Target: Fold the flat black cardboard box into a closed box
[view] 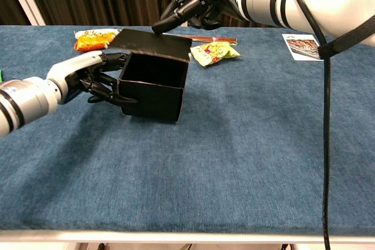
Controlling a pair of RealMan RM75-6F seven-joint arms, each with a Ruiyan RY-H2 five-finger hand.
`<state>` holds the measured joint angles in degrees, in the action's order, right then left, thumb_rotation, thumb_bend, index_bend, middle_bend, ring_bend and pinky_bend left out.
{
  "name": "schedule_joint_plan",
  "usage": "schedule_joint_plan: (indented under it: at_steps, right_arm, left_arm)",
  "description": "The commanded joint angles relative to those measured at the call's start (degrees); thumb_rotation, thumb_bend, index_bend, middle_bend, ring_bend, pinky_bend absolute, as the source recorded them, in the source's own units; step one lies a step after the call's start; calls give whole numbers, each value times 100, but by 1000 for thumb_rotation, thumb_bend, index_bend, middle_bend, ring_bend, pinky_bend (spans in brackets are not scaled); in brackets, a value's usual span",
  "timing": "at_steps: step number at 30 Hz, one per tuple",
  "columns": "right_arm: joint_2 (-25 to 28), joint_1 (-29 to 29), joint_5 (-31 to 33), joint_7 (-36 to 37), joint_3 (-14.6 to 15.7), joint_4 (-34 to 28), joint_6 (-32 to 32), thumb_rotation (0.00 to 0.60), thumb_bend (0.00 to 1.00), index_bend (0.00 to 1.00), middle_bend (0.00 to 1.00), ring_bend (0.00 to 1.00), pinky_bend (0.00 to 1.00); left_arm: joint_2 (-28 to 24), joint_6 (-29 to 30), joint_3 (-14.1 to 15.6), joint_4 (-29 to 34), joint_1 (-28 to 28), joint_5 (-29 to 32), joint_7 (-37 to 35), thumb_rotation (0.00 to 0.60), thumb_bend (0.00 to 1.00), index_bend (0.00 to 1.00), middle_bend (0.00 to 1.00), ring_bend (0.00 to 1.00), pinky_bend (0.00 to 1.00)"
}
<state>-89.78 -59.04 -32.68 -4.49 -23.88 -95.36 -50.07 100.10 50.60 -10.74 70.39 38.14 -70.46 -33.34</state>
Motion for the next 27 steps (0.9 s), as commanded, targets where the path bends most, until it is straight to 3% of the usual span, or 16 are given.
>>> schedule_joint_plan:
  at_steps: [1,3,6,18,27]
  right_arm:
    - [-21,-251,442,-449,114,70,-198,600,0,142,360,777,1000]
    - [-53,-339,617,-576,99,124,-226,600,0,144,359,777,1000]
    - [-61,-406,761,-666,75,132,-226,600,0,144,358,777,1000]
    - [52,-401,744,-768,134,-12,-203,600,0,144,358,777,1000]
    - [-74,-516,265,-1270,476,-10,-430,600,0,155,358,777,1000]
  left_arm:
    - [189,-7,-90,-184,8,152,193,600,0,254,351,672,916]
    - [252,-11,-100,-282,18,164,307,600,0,152,265,664,917]
    - [290,71,-103,-342,-21,121,380,600,0,75,181,654,918]
    - [-206,320,183,136,-251,-296,831,596,0,42,94,637,918]
    - [-1009,350,427,748,-460,-351,1446,561,0,43,80,632,916]
